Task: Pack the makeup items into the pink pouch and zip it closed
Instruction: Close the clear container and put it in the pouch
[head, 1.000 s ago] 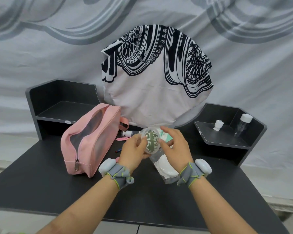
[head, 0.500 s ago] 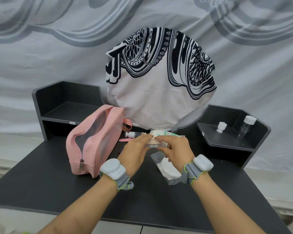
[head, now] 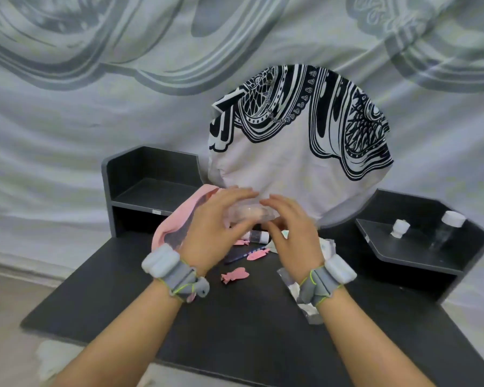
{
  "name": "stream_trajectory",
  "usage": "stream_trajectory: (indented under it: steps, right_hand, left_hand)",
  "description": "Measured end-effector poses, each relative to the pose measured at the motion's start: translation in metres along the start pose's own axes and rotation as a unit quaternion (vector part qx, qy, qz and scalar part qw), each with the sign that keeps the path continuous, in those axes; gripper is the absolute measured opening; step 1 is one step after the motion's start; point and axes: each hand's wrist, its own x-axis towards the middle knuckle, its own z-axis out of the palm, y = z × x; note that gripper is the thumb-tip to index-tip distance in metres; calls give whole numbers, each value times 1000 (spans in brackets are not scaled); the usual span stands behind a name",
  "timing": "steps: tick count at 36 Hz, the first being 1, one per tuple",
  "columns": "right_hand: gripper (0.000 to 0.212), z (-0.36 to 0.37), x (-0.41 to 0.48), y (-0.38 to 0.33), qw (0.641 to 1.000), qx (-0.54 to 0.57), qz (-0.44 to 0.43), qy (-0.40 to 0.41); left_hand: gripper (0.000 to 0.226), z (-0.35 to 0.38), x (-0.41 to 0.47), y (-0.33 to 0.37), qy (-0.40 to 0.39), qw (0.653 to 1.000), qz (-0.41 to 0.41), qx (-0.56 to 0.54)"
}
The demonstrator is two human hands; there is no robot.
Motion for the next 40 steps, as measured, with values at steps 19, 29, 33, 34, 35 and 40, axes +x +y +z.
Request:
stream_trajectory:
  steps: [19, 29, 33, 34, 35, 40]
  right_hand:
    - [42, 55, 24, -33, 994, -31, -3, -109]
    - [47, 29, 26, -25, 961, -164, 37, -218]
    - [48, 28, 28, -30, 951, -199, 50, -232]
    - [46, 28, 29, -32, 950, -208, 54, -225]
    - [45, 29, 31, -32, 951, -211, 57, -218]
    - [30, 50, 39, -19, 948, -241, 106, -181]
  left_hand:
    - [38, -53, -16, -54, -24, 949, -284, 135]
    - [39, -33, -28, -42, 12, 973, -221, 69]
    - [39, -22, -31, -34, 6, 980, -184, 76]
    - [39, -20, -32, -33, 2, 981, -176, 85]
    - [39, -19, -32, -33, -2, 981, -169, 93]
    - [40, -21, -31, -35, -13, 981, -153, 118]
